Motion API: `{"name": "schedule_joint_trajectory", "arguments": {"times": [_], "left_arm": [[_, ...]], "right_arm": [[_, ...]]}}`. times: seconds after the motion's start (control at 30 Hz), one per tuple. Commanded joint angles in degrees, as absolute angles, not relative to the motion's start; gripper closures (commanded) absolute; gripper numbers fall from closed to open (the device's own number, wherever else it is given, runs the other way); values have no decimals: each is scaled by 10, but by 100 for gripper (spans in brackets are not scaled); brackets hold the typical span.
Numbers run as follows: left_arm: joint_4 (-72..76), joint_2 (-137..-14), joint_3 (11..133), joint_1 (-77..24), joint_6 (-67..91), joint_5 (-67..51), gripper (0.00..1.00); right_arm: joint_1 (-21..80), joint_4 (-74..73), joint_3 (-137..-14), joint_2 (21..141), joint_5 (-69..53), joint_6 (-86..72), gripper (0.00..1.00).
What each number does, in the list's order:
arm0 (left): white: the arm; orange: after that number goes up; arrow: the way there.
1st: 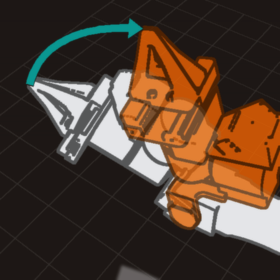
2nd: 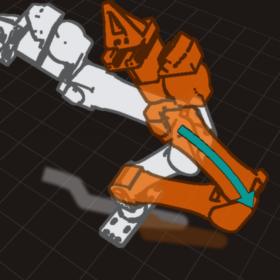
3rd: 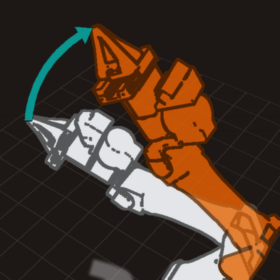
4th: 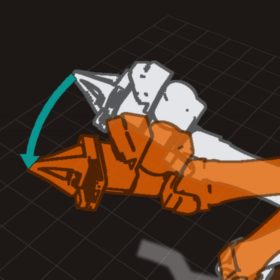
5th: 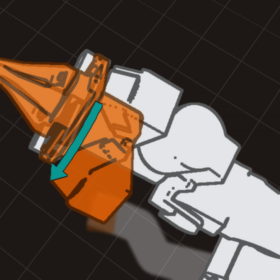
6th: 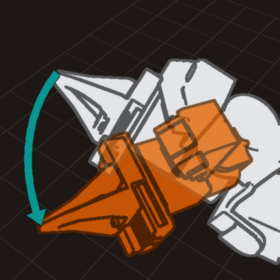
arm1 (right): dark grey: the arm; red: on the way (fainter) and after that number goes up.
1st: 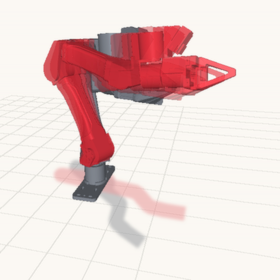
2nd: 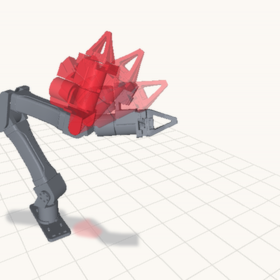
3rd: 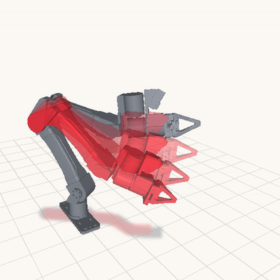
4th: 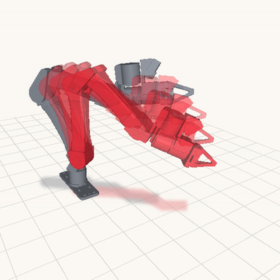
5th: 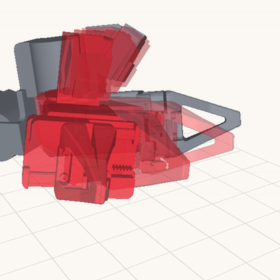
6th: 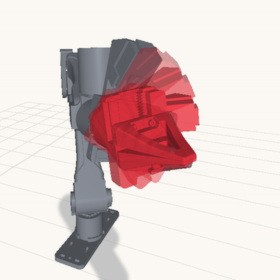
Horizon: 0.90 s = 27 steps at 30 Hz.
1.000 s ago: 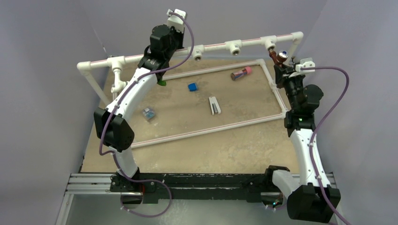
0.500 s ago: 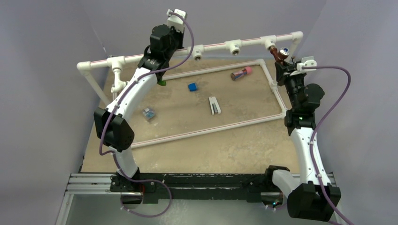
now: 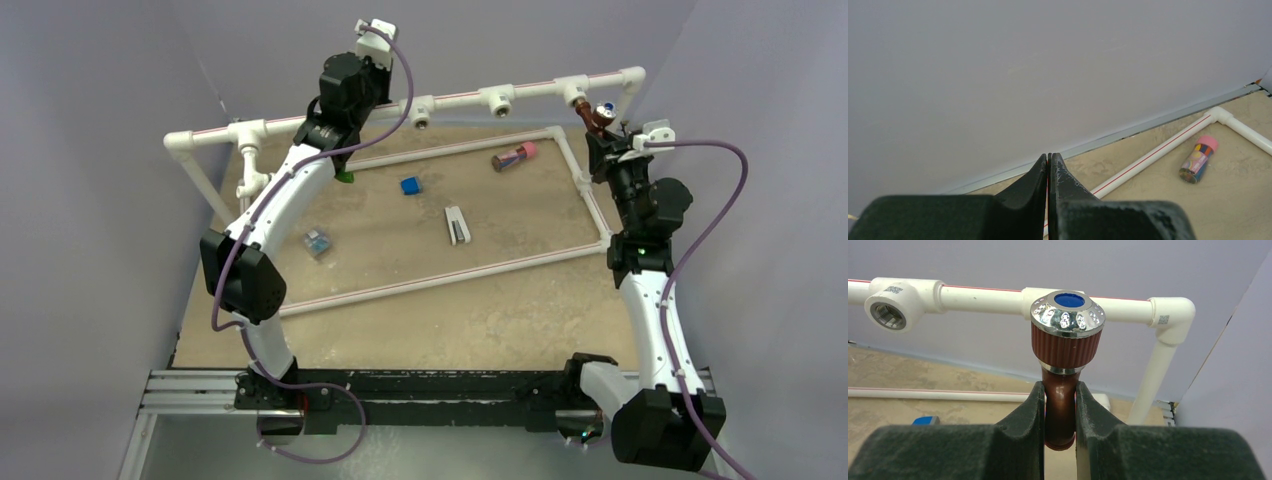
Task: Install the water faucets
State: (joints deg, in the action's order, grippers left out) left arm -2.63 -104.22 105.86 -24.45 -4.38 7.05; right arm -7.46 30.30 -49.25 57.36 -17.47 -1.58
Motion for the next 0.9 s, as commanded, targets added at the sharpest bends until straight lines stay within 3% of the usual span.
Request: {"name": "schedule_joint_trajectory", "arguments": {"times": [0.0, 0.87], "left_arm": [[-91, -1056, 1053, -246, -47, 21, 100], [-95, -1056, 1049, -246, -40, 15, 100]], "right_arm": [[-73, 333, -507, 577, -194, -19, 100], [-60, 321, -489, 563, -180, -10, 100]]}}
